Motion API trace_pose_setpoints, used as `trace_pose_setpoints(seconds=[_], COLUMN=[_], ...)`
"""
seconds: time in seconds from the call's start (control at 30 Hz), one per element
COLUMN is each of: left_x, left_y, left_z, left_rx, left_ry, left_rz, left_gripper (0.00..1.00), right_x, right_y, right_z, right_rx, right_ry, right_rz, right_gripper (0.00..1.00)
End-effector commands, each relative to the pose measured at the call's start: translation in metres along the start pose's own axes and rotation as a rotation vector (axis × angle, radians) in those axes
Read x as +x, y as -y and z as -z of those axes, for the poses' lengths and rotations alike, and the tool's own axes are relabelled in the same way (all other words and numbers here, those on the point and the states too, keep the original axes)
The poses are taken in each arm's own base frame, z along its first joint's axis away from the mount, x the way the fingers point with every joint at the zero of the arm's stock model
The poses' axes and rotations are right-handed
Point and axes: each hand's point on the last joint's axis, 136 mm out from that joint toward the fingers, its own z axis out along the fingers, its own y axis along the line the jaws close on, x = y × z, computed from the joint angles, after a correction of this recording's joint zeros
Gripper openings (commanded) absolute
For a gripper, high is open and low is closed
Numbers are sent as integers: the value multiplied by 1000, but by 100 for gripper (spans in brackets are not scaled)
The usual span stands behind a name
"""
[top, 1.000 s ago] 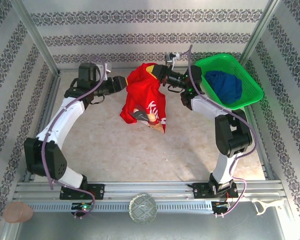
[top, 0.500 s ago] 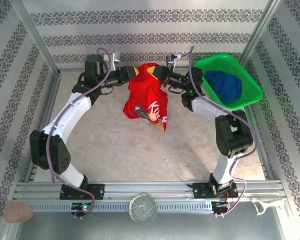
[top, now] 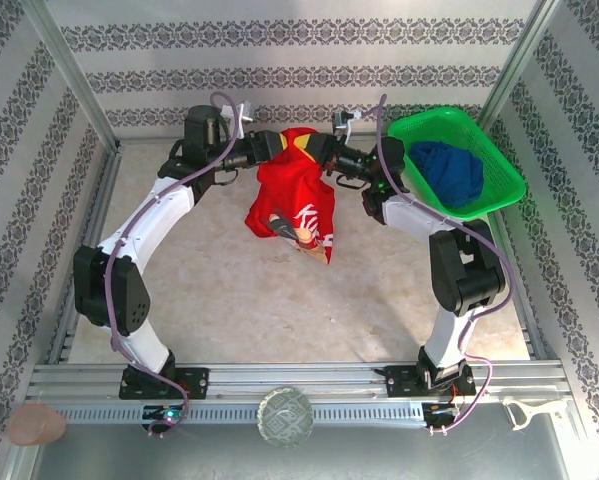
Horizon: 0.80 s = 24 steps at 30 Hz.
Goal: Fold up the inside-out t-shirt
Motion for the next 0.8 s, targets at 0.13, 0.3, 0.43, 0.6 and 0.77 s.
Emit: trace_pose_setpoints(seconds=[0.13,0.3,0.43,0.6,0.77], left_x=[-7,3,9,-9,-50], left_y=[1,7,7,16,53], left_z=[-4,-15,-23,-20,6], left_rx=[-19,46,63,82,170], left_ry=[8,-41,-61,-19,61], left_rz=[-92,-92,-86,-63,53], left_gripper=[42,43,30,0,0], right_x=[-1,-2,-2,-6,-29], right_y=[-34,-32,-30,-12,64], right_z=[3,1,0,9,59], right_rx=[-68,-70,-69,-20,268], right_ry=[24,23,22,46,215], right_rz=[88,83,79,56,6], right_gripper=[0,0,0,9,67])
